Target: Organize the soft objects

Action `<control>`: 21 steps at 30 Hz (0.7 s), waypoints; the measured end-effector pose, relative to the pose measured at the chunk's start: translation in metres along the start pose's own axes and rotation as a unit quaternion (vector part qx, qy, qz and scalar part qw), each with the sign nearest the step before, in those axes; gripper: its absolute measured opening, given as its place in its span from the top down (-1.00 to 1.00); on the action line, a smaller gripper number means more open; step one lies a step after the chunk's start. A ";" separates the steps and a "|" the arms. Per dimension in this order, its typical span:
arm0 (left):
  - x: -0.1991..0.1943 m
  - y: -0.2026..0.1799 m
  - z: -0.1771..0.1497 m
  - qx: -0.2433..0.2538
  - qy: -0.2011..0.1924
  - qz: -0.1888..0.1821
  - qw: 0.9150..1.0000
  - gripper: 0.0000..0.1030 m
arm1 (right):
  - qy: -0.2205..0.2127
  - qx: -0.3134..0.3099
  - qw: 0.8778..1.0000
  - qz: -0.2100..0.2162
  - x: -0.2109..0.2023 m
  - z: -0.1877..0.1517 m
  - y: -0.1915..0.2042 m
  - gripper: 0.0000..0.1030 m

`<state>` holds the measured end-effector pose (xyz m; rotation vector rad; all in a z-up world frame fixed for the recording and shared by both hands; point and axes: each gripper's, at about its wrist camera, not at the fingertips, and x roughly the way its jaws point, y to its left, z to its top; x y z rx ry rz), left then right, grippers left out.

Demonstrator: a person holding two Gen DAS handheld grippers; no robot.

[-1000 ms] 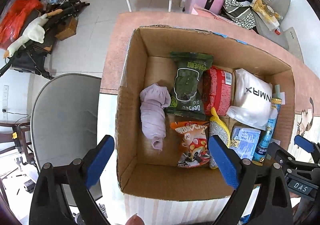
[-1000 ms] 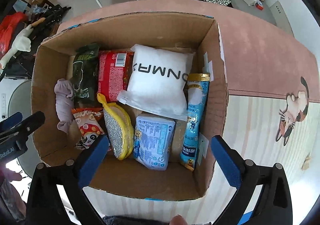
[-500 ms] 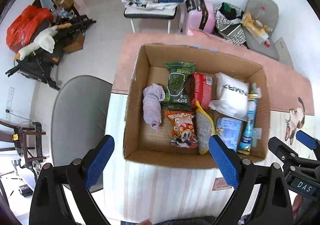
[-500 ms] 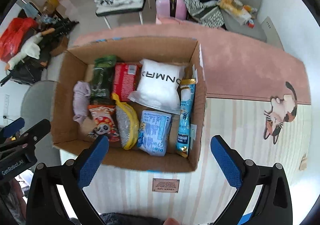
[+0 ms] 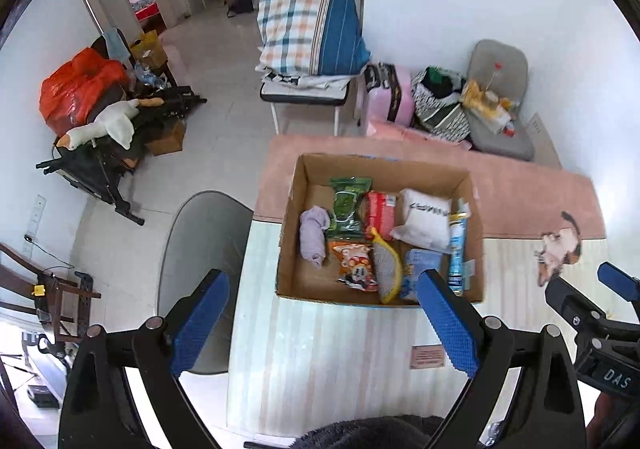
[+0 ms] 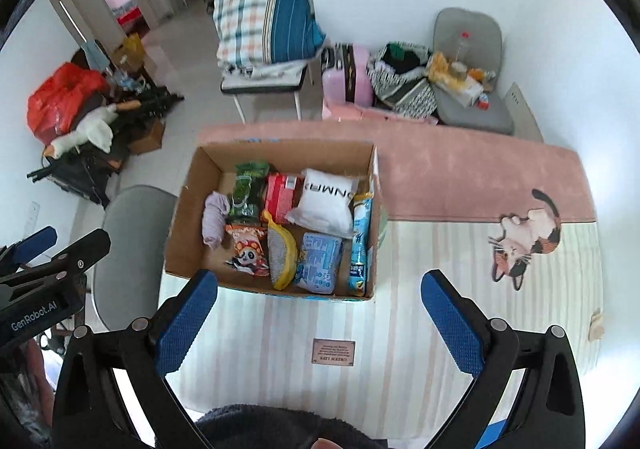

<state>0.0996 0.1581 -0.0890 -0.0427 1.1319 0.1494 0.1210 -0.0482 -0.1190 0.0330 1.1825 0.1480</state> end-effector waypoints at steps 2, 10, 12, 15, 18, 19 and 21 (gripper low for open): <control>-0.015 -0.001 -0.005 0.002 -0.006 -0.004 1.000 -0.87 | -0.015 0.002 1.000 -0.004 -0.018 -0.005 -0.001 -1.00; -0.049 -0.009 -0.018 0.018 -0.023 -0.012 1.000 -0.87 | -0.053 -0.010 0.999 -0.010 -0.078 -0.027 0.001 -1.00; -0.055 -0.010 -0.020 0.018 -0.026 -0.015 0.999 -0.87 | -0.061 -0.014 0.998 -0.012 -0.091 -0.032 0.003 -1.00; -0.064 -0.011 -0.024 0.019 -0.033 -0.018 0.999 -0.87 | -0.070 -0.018 0.997 -0.019 -0.104 -0.038 0.002 -1.00; -0.071 -0.013 -0.025 0.021 -0.043 -0.016 0.999 -0.87 | -0.078 -0.017 0.997 -0.025 -0.111 -0.041 0.002 -1.00; -0.072 -0.014 -0.025 0.022 -0.045 -0.014 0.999 -0.87 | -0.079 -0.017 0.996 -0.027 -0.112 -0.041 0.001 -1.00; -0.071 -0.014 -0.025 0.022 -0.048 -0.014 0.998 -0.87 | -0.085 -0.014 0.996 -0.035 -0.114 -0.040 -0.003 -1.00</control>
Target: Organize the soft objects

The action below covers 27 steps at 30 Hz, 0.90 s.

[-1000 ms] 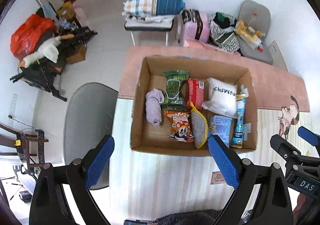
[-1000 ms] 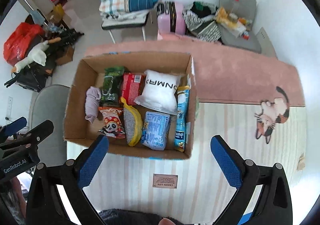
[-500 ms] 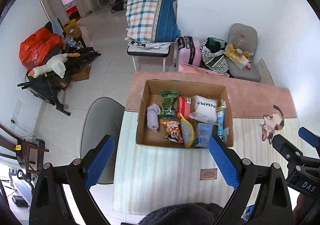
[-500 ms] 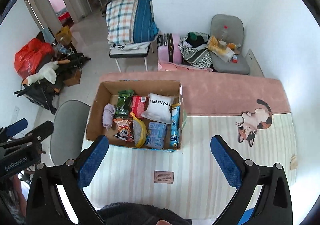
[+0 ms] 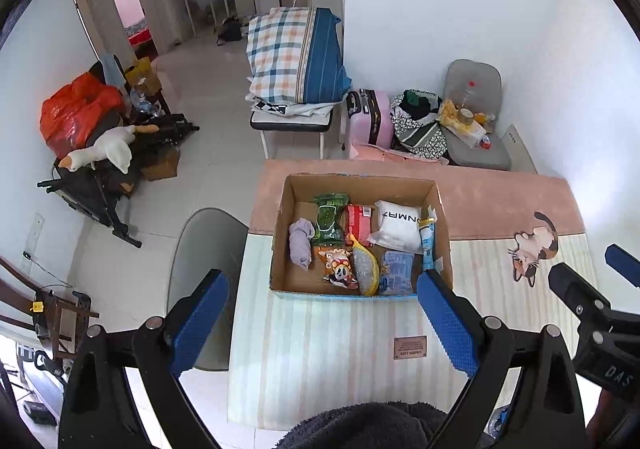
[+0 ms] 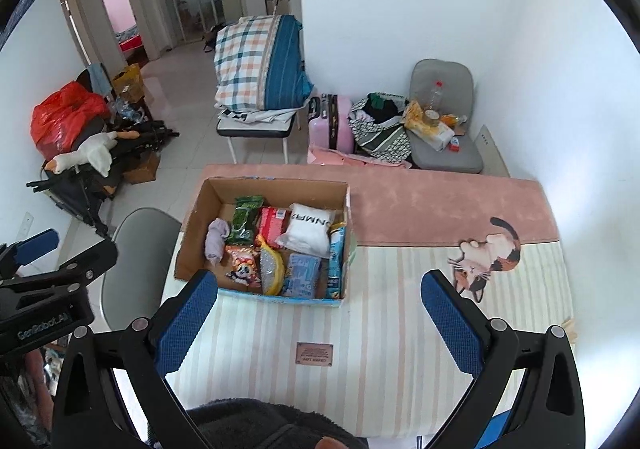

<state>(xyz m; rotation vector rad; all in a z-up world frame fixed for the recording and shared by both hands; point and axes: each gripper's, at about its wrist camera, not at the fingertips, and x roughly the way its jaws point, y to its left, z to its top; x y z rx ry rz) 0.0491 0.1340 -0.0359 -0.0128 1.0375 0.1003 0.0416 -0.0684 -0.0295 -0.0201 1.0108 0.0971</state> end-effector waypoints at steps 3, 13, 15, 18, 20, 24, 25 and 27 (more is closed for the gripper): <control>0.002 0.000 -0.001 0.000 0.000 0.001 1.000 -0.87 | -0.002 0.003 1.000 -0.011 0.003 0.002 -0.004 -1.00; 0.025 -0.008 -0.004 0.009 0.007 0.008 1.000 -0.99 | 0.007 0.012 0.999 -0.034 0.026 0.005 -0.011 -1.00; 0.028 -0.007 -0.005 0.007 0.011 0.008 1.000 -0.99 | 0.011 0.011 0.999 -0.036 0.030 0.005 -0.010 -1.00; 0.032 -0.006 -0.004 0.004 0.014 0.010 1.000 -0.99 | 0.017 0.012 0.999 -0.037 0.034 0.004 -0.011 -1.00; 0.033 -0.005 -0.005 0.001 0.016 0.010 1.000 -0.99 | 0.019 0.012 0.999 -0.038 0.036 0.004 -0.011 -1.00; 0.036 -0.004 -0.005 0.002 0.017 0.012 1.000 -0.99 | 0.020 0.011 0.999 -0.038 0.036 0.003 -0.012 -1.00; 0.037 -0.004 -0.006 0.001 0.018 0.012 1.000 -0.99 | 0.020 0.010 0.999 -0.038 0.036 0.003 -0.012 -1.00; 0.037 -0.004 -0.007 -0.002 0.017 0.011 1.000 -0.99 | 0.020 0.010 0.999 -0.036 0.036 0.003 -0.012 -1.00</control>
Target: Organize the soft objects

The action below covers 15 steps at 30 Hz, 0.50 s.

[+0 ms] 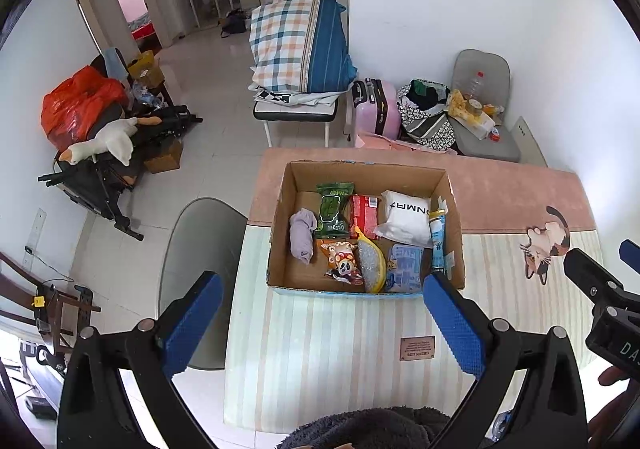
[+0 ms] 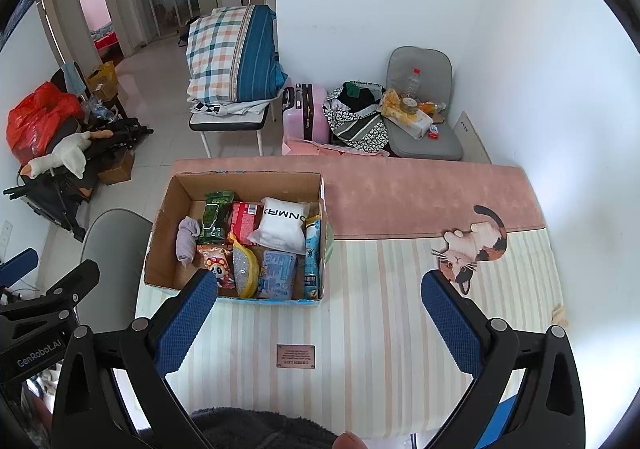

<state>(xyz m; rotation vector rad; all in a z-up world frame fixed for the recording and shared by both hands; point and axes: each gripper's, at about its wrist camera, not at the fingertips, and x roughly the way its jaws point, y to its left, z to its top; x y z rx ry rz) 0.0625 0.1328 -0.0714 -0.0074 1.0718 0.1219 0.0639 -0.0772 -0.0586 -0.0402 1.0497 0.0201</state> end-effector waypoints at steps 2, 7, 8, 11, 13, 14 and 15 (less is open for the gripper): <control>0.001 0.000 0.000 -0.003 0.001 -0.003 1.000 -0.99 | -0.001 -0.001 1.000 0.001 -0.001 -0.001 0.001 -1.00; 0.001 0.002 -0.002 -0.005 0.004 -0.003 1.000 -0.99 | 0.001 -0.003 1.000 0.004 -0.001 -0.003 0.002 -1.00; 0.001 0.001 -0.002 -0.005 0.005 -0.003 1.000 -0.99 | 0.002 -0.003 1.000 0.004 0.000 -0.004 0.003 -1.00; 0.001 0.001 -0.003 -0.005 0.006 -0.003 1.000 -0.99 | 0.004 -0.004 1.000 0.005 -0.001 -0.008 0.004 -1.00; 0.000 0.001 -0.004 -0.005 0.006 -0.004 1.000 -0.99 | 0.005 -0.004 1.000 0.006 -0.001 -0.009 0.004 -1.00; 0.000 0.000 -0.005 -0.004 0.007 -0.004 1.000 -0.99 | 0.005 -0.003 1.000 0.006 -0.001 -0.010 0.005 -1.00; 0.000 0.000 -0.005 -0.004 0.007 -0.003 1.000 -0.99 | 0.005 -0.003 1.000 0.005 -0.002 -0.010 0.004 -1.00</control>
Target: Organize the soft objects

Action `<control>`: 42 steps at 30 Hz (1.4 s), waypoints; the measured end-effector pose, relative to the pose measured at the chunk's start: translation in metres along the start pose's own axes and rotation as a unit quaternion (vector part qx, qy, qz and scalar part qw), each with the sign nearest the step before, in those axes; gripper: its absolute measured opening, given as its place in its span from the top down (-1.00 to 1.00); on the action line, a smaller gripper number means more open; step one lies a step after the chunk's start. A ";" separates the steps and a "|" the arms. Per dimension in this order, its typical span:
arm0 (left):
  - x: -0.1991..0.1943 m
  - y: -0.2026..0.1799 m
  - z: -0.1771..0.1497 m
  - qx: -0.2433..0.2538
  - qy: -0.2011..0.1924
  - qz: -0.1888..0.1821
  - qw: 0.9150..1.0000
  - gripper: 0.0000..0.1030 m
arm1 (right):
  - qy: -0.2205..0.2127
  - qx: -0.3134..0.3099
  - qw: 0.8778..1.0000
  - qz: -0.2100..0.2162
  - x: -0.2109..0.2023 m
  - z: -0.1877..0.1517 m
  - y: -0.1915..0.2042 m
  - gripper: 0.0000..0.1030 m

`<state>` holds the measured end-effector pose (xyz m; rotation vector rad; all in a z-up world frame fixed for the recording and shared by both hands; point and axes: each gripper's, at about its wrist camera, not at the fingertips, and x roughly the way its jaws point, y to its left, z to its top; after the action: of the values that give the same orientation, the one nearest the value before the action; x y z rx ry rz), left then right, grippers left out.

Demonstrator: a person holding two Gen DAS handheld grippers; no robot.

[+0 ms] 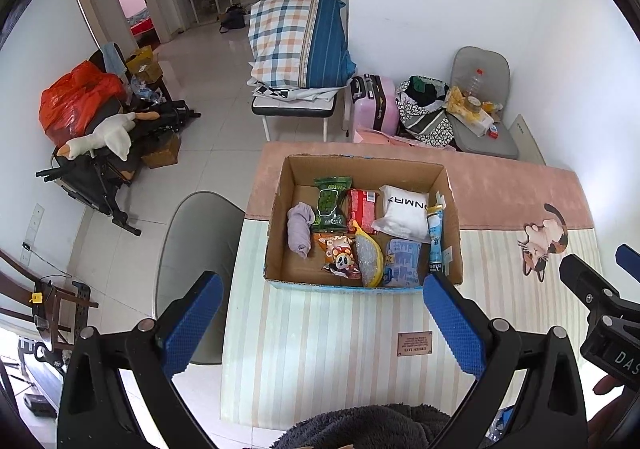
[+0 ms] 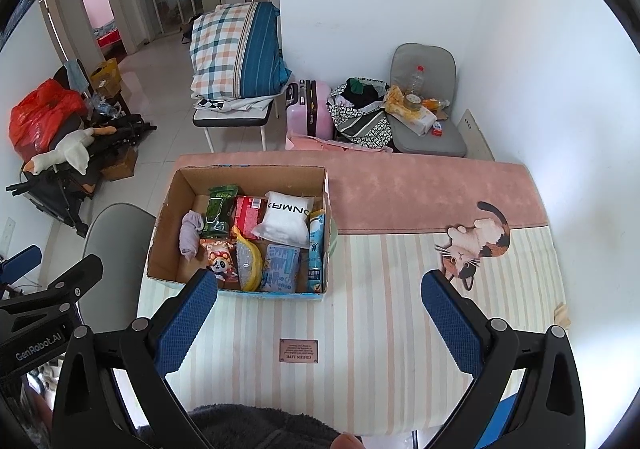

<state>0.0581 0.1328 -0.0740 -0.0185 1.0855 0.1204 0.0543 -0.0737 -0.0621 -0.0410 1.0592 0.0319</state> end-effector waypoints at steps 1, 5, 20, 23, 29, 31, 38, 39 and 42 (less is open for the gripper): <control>0.000 0.000 0.000 -0.001 -0.001 0.000 1.000 -0.99 | 0.000 0.000 1.000 0.000 -0.001 0.000 0.000 -1.00; 0.001 0.000 -0.001 -0.001 0.000 -0.002 1.000 -0.99 | -0.001 0.000 1.000 -0.001 -0.002 -0.002 0.000 -1.00; -0.002 0.000 -0.001 -0.003 -0.003 -0.002 1.000 -0.99 | -0.003 0.002 1.000 -0.002 -0.003 -0.003 0.000 -1.00; -0.002 0.001 -0.001 -0.001 -0.003 -0.002 1.000 -0.99 | -0.004 0.002 1.000 -0.003 -0.005 -0.003 0.000 -1.00; -0.002 0.000 -0.002 -0.002 -0.005 -0.002 1.000 -0.99 | -0.004 0.002 1.000 -0.003 -0.006 -0.003 -0.001 -1.00; -0.003 0.001 0.000 0.001 -0.007 0.001 1.000 -0.99 | -0.004 0.002 1.000 -0.003 -0.006 -0.003 -0.001 -1.00; -0.003 0.002 0.004 0.001 -0.007 -0.001 1.000 -0.99 | -0.005 0.001 1.000 -0.003 -0.007 -0.002 0.000 -1.00; -0.003 0.002 0.004 0.002 -0.007 -0.002 1.000 -0.99 | -0.005 0.002 1.000 -0.004 -0.007 -0.001 0.000 -1.00; -0.003 0.002 0.004 0.001 -0.007 -0.002 1.000 -0.99 | -0.005 0.002 1.000 -0.004 -0.008 0.000 0.000 -1.00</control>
<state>0.0601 0.1353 -0.0694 -0.0175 1.0715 0.1160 0.0509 -0.0734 -0.0552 -0.0406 1.0487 0.0229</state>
